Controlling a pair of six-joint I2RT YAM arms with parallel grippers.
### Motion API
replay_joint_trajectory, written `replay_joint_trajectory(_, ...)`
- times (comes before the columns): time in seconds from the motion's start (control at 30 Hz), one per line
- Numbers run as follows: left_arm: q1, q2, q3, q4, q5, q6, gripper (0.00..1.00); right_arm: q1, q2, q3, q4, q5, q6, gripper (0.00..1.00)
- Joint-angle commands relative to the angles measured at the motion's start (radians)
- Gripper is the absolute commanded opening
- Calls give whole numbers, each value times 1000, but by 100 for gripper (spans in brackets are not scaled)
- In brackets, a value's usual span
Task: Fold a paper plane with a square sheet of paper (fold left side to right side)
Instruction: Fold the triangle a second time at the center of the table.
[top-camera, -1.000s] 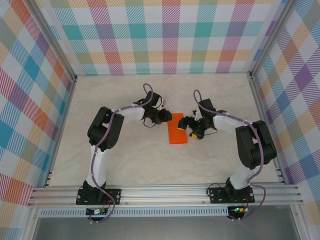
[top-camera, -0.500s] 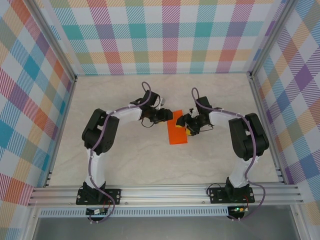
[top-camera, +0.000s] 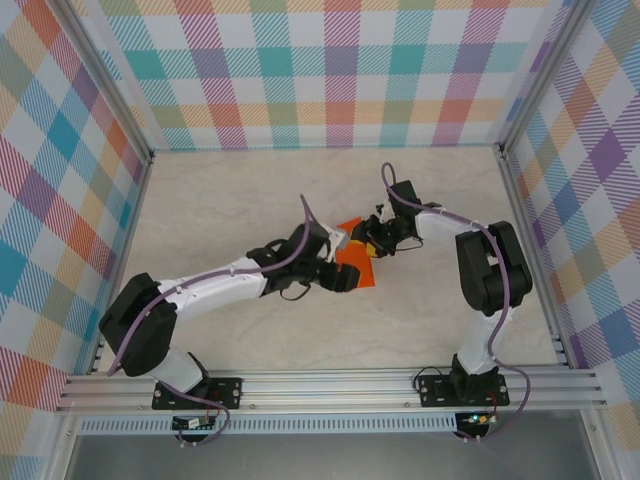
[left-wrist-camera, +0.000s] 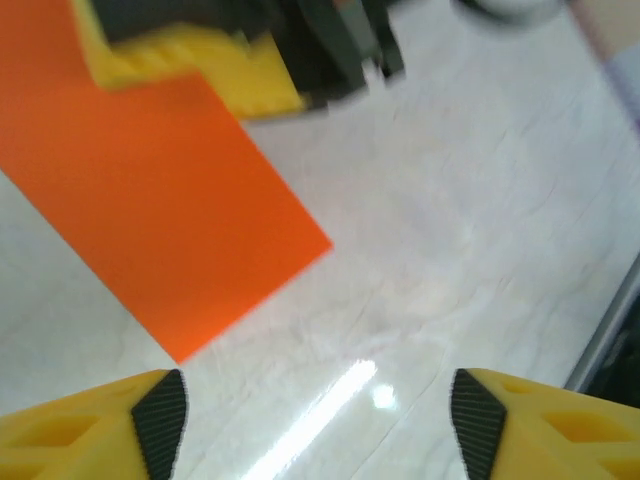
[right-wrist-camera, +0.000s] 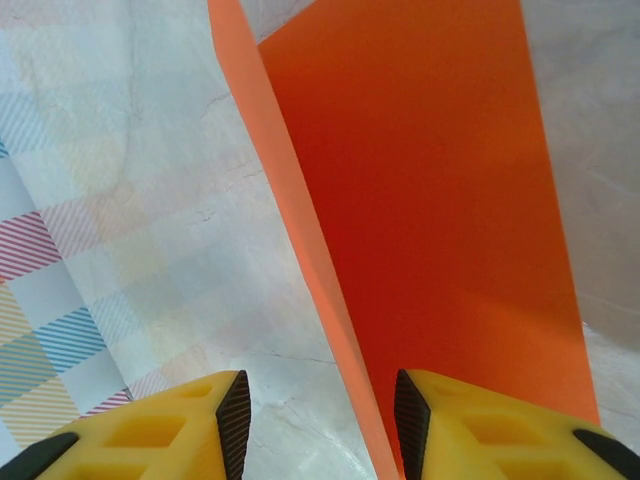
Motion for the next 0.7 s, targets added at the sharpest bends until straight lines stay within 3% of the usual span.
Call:
replay_joint_trajectory(0.0, -71, 44, 26, 37, -169, 53, 78, -4, 10, 42, -54, -24, 5, 44)
replay_joint_trajectory(0.27, -167, 243, 168, -48, -348, 84, 83, -4, 17, 66, -70, -46, 26, 44)
replay_joint_trajectory(0.53, -178, 354, 270, -92, -471, 97, 86, -4, 18, 69, -82, -43, 26, 43)
replay_joint_trajectory(0.67, -183, 379, 301, -106, -521, 114, 83, -3, 21, 69, -85, -39, 24, 43)
